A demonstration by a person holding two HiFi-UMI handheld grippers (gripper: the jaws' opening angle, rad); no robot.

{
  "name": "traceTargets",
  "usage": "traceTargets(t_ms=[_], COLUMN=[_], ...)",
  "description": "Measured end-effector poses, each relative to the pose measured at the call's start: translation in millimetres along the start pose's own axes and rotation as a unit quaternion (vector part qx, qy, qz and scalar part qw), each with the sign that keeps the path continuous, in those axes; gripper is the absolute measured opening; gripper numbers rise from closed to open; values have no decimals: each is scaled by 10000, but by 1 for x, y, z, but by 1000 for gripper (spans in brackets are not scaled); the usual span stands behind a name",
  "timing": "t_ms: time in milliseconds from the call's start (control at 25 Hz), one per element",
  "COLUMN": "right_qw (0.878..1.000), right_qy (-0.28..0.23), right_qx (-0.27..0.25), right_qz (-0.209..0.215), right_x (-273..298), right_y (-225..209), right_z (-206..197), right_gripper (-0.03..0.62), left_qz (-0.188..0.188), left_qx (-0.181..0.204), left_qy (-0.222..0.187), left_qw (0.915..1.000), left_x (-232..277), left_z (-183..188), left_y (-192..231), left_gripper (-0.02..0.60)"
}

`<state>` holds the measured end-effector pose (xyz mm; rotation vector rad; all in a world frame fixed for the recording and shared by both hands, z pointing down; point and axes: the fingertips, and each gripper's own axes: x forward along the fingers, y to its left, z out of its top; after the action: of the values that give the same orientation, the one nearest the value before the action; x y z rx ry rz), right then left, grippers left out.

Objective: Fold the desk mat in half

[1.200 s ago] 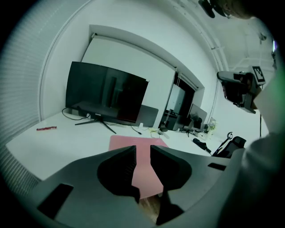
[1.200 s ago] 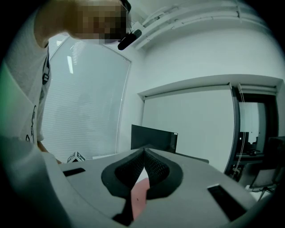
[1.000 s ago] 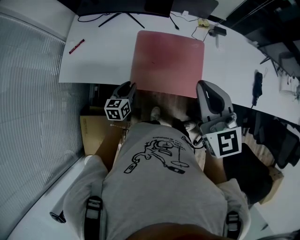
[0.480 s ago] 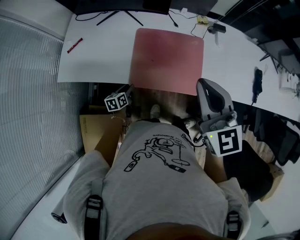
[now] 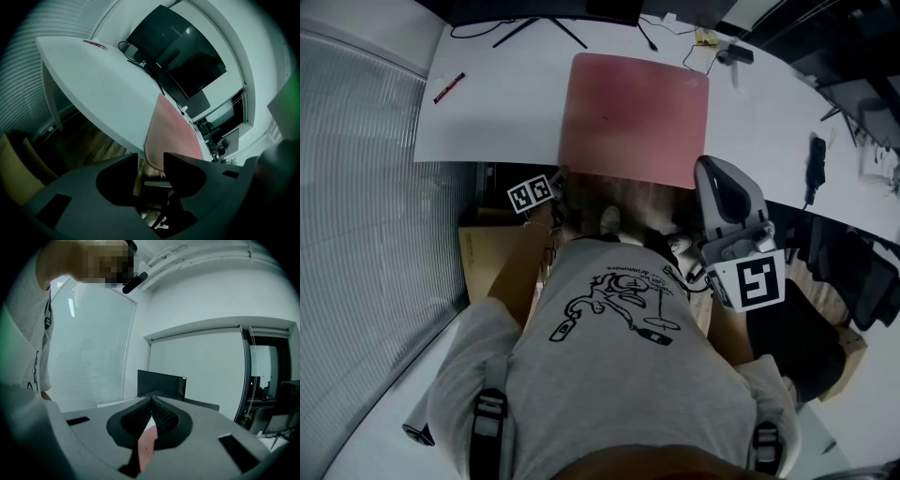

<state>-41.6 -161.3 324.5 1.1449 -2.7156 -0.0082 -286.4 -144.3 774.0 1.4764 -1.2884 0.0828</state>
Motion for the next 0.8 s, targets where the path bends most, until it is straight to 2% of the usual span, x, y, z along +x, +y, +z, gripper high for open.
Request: traceTargets(t_ms=[120,280,600,720,800], right_qw=[10000,10000,9999,9999,9999], right_qy=[-34,-2,54,-23,37], right_qx=[19,17,91,101,109], right_qz=[-19,-20,-85,-69,-104], right_x=[0,-3,-10,-12,-15], right_y=[0,0,-3,-3,-3], right_z=[0,-2,-7,-4,-7], right_gripper=[8,8,8,8,8], left_qz=[-112,-219,-42,26,62], left_qx=[-251,-374,-606,-798,-831], left_qy=[-41,-15,-27,-87,-158], left_qw=[9996,9991,9982,9968,9964], left_x=[5,11,12,10,7], left_z=[1,-1,-3,-3,-2], left_y=[3,0,-1,-3,-5], left_gripper=[184,168,118,88,41])
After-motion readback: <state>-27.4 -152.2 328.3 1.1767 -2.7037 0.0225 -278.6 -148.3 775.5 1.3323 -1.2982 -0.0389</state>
